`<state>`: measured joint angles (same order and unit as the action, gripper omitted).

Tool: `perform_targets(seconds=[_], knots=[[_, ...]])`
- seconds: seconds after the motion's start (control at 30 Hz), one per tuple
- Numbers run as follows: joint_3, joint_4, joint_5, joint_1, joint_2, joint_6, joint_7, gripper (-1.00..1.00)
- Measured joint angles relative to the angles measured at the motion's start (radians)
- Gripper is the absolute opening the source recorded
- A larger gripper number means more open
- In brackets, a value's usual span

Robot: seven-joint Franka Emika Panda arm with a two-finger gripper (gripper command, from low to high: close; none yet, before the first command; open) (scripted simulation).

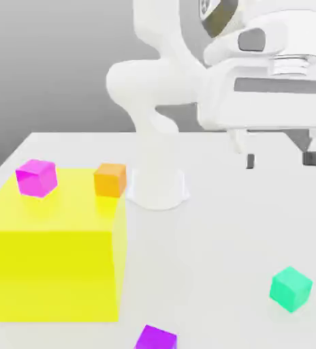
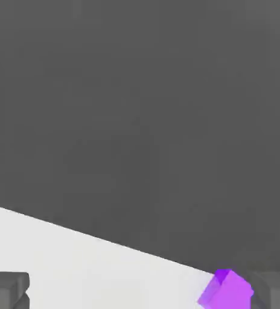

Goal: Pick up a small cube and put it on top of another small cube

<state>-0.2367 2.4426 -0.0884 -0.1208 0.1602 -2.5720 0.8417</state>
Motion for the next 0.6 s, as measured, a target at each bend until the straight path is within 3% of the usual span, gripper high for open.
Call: perform_targets(seconds=[0.33,0.5,0.53,0.6], knots=[[-0.064,0.075,-0.083,-0.131,-0.365,-0.156,0.048,0.00],[0.027,0.047,-0.195,-0.212,-0.548,-0.288,0.131,0.00],[0.041,0.043,-0.206,-0.224,-0.567,-0.303,0.139,-1.00],[0.041,0.043,-0.206,-0.224,-0.567,-0.303,0.140,-1.00]])
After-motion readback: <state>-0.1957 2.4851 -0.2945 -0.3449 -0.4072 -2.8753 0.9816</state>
